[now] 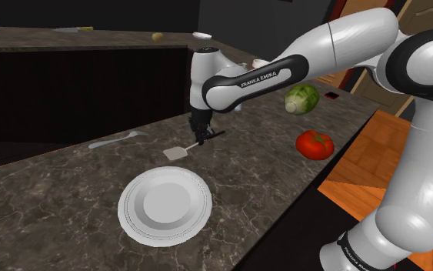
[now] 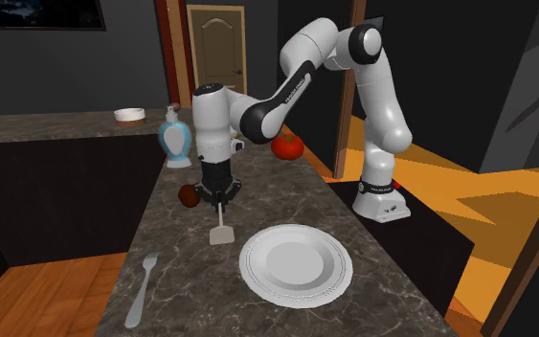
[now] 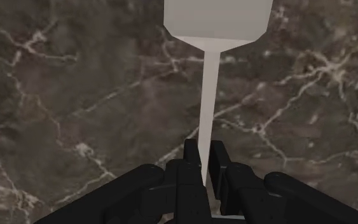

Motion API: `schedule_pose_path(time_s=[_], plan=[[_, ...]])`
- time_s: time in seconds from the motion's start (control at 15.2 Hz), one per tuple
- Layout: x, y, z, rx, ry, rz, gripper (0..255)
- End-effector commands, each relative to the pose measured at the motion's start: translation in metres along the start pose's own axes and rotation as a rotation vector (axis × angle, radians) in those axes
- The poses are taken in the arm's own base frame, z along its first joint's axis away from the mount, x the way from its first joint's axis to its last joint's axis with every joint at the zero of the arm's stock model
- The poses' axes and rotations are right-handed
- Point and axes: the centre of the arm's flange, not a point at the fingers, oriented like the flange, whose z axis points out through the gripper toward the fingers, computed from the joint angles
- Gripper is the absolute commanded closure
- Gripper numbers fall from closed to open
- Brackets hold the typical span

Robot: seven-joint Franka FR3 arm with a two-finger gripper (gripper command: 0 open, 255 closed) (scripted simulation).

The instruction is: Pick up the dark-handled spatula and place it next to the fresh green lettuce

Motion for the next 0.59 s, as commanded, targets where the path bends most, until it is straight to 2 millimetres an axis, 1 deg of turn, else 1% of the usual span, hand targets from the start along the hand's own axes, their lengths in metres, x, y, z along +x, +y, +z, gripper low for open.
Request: schedule_pose_path(time_s=[0.0,0.53], plan=[[0.000,0.000,-0.008,0.000,0.000,0.000,255],[0.003,0.000,-0.050,0.000,0.000,0.000,255]])
